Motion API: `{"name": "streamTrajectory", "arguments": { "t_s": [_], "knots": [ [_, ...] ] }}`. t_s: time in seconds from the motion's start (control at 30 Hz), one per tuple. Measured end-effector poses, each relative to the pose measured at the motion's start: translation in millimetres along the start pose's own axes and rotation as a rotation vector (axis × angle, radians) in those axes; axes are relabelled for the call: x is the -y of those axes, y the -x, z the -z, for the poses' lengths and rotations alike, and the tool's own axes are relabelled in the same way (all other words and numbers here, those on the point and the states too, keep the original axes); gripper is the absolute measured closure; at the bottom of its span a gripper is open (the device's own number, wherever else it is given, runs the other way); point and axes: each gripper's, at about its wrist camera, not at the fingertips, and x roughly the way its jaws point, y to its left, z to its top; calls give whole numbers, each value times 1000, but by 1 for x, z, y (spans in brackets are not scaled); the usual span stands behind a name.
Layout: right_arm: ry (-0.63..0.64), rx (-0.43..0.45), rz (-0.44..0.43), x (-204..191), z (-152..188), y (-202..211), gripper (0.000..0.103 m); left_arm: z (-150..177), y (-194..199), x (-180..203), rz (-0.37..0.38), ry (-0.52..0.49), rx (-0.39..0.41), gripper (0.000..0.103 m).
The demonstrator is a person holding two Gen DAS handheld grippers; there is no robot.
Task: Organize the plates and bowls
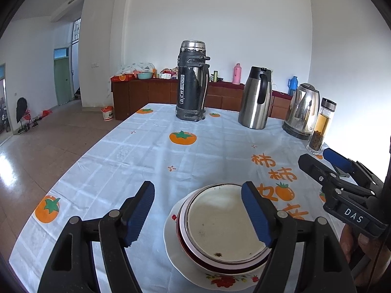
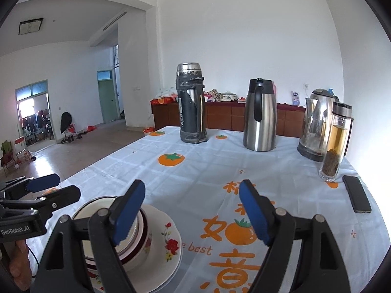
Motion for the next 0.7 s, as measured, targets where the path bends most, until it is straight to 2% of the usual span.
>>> {"name": "streamTrajectory", "arguments": {
  "t_s": [0.7],
  "knots": [
    [14,10,3,-4,0,4,21,2,6,7,8,-7,-5,26]
  ]
}}
